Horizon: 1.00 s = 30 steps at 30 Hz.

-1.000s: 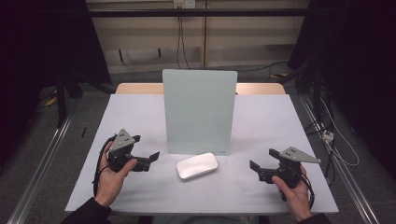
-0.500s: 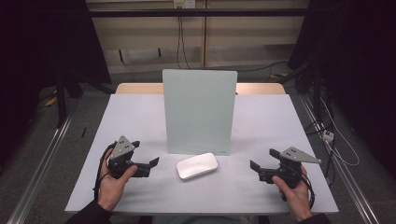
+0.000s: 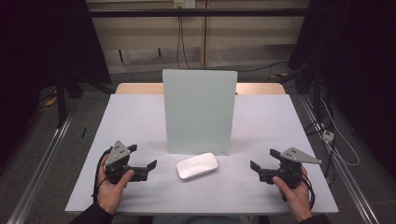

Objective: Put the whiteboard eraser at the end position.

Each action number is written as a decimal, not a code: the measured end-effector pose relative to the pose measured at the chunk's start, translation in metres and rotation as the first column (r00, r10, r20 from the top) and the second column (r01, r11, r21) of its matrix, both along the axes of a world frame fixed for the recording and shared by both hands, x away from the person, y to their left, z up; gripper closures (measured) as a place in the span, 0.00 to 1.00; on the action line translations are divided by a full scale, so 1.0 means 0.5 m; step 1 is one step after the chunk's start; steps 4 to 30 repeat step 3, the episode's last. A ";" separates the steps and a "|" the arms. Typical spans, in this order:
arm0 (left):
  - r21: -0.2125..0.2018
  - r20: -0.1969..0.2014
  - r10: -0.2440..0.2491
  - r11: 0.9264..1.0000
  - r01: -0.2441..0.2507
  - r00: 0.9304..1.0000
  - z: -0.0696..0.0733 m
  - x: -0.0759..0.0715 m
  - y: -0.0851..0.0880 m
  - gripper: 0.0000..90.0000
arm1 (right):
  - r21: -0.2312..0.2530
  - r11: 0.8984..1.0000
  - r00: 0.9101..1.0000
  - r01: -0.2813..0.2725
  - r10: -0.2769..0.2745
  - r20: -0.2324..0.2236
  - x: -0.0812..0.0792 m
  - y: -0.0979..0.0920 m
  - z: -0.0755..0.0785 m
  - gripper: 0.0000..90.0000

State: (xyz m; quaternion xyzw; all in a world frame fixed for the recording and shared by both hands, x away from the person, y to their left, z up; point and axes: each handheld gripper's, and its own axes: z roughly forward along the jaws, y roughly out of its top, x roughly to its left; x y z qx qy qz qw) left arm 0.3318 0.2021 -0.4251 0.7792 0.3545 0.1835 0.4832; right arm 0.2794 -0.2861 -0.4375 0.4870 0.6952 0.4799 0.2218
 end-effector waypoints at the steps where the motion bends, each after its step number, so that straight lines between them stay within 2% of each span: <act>1: -0.001 0.000 0.002 1.000 -0.002 1.000 0.000 0.001 0.000 0.06 | 0.001 1.000 1.000 0.000 0.000 0.001 0.000 -0.001 0.000 0.07; 30: -0.004 -0.006 -0.003 1.000 0.003 1.000 -0.001 0.002 -0.001 0.06 | 0.000 1.000 1.000 -0.001 0.001 0.002 0.001 -0.001 0.000 0.07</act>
